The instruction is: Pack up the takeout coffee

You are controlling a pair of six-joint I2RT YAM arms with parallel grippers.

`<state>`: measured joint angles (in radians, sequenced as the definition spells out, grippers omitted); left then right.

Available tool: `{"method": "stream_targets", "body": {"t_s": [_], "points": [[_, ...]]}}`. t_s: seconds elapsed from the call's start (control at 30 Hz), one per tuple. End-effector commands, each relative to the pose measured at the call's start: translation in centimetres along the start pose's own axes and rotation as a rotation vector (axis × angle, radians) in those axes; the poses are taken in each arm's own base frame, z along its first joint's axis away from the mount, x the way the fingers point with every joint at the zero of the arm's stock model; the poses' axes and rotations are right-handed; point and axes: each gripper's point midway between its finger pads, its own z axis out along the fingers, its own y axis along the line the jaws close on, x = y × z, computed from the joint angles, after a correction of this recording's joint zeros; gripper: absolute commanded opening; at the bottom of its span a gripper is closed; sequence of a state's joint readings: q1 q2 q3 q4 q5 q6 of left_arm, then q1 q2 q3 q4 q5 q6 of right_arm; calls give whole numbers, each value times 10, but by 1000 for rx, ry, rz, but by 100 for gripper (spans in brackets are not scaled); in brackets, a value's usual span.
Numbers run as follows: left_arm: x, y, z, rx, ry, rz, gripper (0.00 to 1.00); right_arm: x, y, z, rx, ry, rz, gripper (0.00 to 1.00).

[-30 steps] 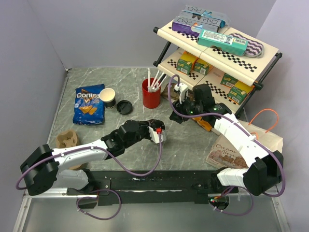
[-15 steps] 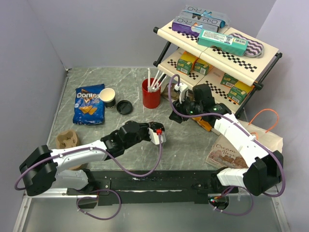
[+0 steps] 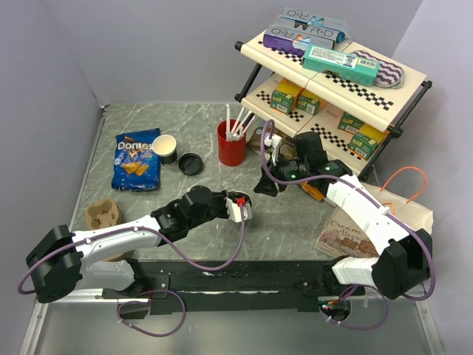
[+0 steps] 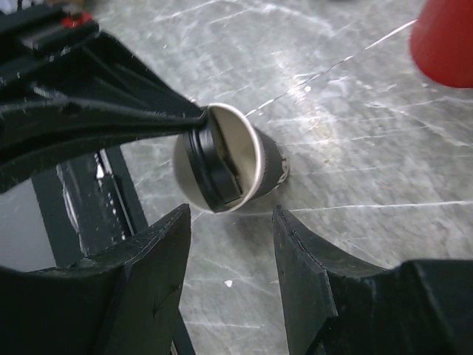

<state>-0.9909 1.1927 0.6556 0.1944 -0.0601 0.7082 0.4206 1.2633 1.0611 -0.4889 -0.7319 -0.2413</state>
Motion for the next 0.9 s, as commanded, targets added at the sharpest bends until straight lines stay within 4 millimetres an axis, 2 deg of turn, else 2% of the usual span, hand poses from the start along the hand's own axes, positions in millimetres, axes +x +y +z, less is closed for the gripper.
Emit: {"method": "stream_targets", "body": {"t_s": [0.0,0.13,0.3,0.4,0.53,0.67,0.87], "points": [[-17,6,-3,-8,-47,-36,9,0,4,5,-67,-6,-43,56],[-16,10,1,-26,-42,-41,1,0,1,7,-64,1,-40,56],[-17,10,3,-26,-47,-58,1,2,4,8,-90,-6,-75,56],[-16,21,4,-57,-45,-104,1,4,7,8,-103,-33,-133,58],[-3,40,12,-80,-6,-186,1,5,9,11,-121,-51,-173,59],[-3,56,15,-105,-4,-216,1,3,2,22,-110,-40,-164,59],[-1,55,15,-95,6,-241,1,-10,-13,36,-2,-63,-195,59]]}}
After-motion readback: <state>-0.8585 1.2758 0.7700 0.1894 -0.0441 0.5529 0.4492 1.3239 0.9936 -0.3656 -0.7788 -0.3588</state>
